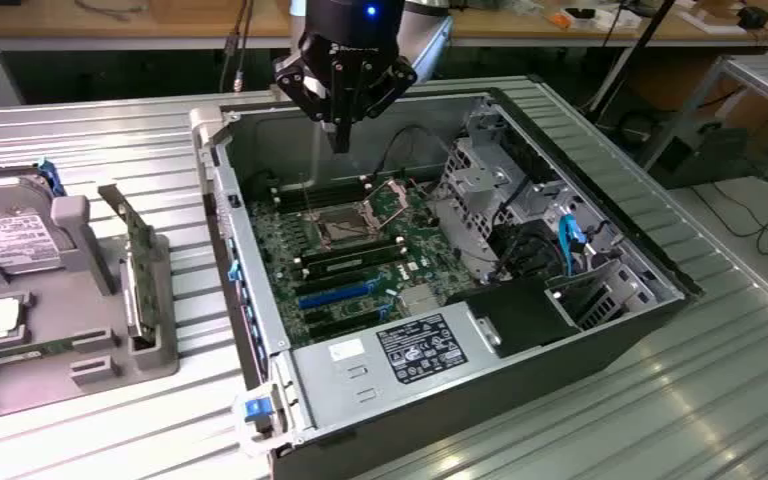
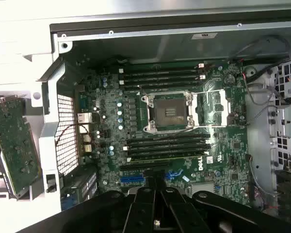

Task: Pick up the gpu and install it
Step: 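Reach for the gpu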

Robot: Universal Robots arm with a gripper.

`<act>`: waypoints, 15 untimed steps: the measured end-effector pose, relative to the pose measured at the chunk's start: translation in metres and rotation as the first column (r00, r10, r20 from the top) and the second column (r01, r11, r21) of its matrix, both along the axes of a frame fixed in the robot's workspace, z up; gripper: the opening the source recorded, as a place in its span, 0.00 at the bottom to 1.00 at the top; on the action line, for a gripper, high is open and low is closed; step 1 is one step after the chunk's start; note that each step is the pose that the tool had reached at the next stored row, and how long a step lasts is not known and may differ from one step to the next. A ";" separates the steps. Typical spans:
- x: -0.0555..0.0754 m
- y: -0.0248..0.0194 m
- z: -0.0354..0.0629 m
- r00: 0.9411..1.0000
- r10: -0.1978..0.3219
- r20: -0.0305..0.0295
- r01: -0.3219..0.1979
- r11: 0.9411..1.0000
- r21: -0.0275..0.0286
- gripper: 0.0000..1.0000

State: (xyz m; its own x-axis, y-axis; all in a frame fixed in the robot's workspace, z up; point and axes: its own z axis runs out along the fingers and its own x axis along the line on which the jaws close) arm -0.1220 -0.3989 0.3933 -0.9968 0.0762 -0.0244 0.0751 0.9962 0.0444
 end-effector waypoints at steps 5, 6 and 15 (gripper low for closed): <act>0.000 0.0000 0.0000 1.000 0.000 0.000 0.000 1.000 0.000 0.11; 0.000 0.0000 0.0000 1.000 0.000 0.000 0.000 1.000 0.000 0.11; -0.003 0.0000 0.0000 1.000 0.000 0.000 0.000 1.000 0.000 0.11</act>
State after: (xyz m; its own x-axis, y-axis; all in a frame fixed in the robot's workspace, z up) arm -0.1248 -0.3990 0.3933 -0.9968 0.0762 -0.0245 0.0751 0.9962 0.0444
